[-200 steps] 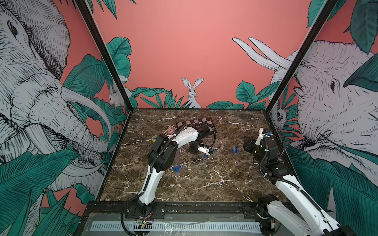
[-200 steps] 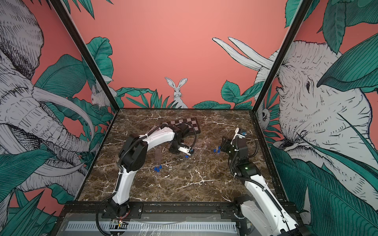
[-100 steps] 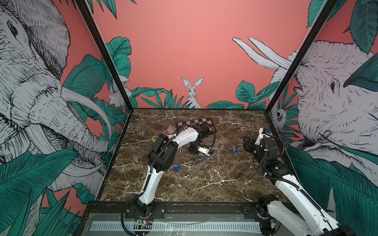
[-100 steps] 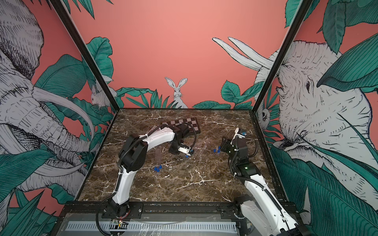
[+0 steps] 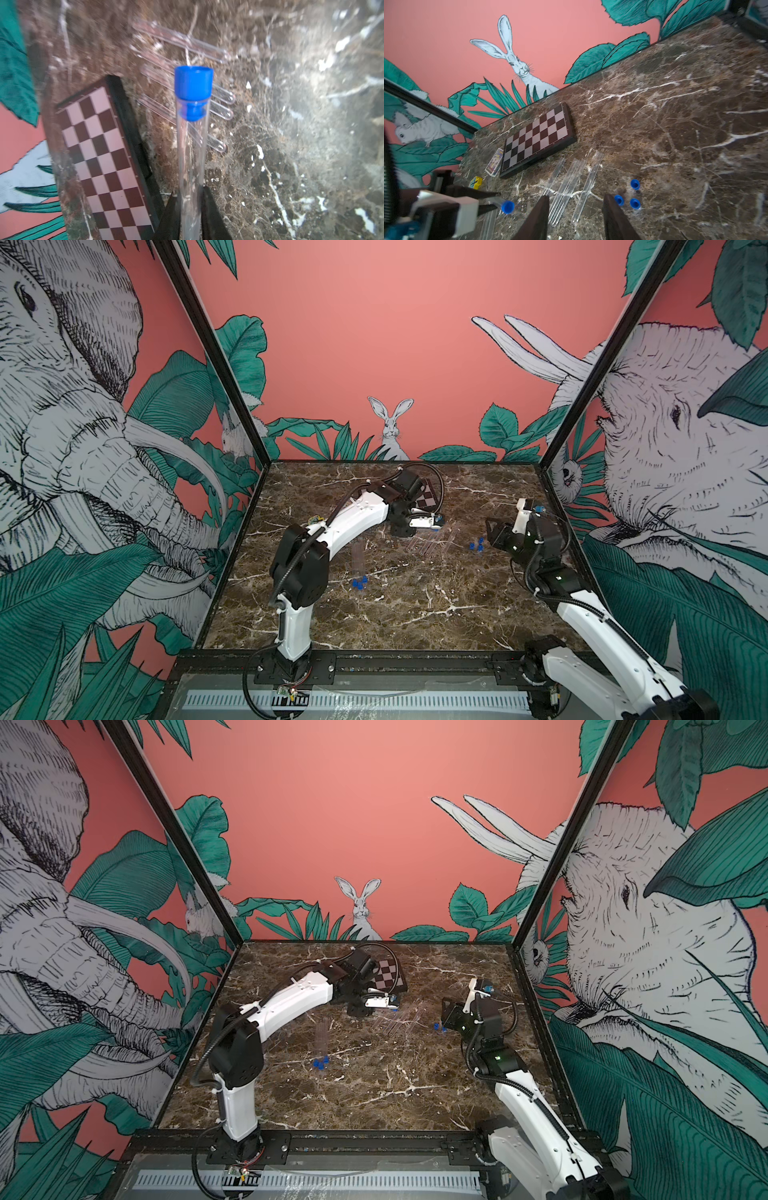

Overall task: Remove stoppers from test tubes
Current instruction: Pick up the test tube at the center of the board.

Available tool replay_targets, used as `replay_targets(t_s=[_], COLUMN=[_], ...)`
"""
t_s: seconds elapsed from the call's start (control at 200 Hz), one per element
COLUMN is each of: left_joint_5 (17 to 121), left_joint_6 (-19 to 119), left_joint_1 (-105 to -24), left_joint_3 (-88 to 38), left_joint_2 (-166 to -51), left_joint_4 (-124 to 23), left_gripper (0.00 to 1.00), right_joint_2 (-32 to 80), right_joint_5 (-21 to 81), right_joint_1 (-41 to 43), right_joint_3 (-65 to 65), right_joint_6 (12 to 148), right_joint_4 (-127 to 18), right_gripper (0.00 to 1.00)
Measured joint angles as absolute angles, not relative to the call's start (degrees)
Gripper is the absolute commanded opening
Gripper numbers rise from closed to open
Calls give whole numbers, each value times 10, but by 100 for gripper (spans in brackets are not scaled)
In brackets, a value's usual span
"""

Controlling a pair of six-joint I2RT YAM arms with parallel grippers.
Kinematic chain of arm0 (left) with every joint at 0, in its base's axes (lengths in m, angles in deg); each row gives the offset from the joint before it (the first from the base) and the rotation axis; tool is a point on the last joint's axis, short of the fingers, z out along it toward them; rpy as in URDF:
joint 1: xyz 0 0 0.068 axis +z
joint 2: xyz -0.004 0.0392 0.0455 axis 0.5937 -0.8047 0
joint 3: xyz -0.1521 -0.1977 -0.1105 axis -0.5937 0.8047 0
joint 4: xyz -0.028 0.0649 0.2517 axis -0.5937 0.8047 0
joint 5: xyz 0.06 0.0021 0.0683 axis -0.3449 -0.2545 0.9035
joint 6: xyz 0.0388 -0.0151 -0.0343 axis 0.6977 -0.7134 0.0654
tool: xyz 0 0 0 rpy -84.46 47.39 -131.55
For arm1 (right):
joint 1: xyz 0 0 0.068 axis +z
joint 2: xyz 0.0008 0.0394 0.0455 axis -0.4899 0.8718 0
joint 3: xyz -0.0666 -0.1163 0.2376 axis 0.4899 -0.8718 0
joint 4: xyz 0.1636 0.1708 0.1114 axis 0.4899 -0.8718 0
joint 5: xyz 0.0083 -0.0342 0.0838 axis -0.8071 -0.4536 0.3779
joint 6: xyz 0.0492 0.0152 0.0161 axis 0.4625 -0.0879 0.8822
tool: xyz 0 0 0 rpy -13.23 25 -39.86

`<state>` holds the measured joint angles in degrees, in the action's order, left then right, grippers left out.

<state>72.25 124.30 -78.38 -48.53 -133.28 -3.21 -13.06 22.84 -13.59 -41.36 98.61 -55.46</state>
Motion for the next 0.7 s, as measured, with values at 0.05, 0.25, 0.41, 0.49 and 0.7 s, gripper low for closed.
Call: replay_targets(t_s=[0.05,0.25,0.41,0.49,0.7], left_joint_5=[703,617,574,560,551], left_joint_6=[1212,1081,993,962,916], left_joint_1=[-784,-784,-785,-787,-802], left_joint_3=[-486,-491,-494,-498,-522], left_joint_2=[-1318,-1304,-1304,-1304,-1309], left_joint_4=[-49,-131,-185,-208,-232], left_gripper=[17,16,15,15,14], right_joint_2=[-122,-82,-60,-60,-45], right_joint_5=[253,352,399,409,418], right_joint_1=[-136,-136,-131,-127,-109], right_joint_3=[-413,-413,-410,-408,-384], right_joint_6=[987,1007,1027,1032,1037], right_joint_4=[-541,-449,-387,-369,-336], right_gripper=[44,49,53,53,55])
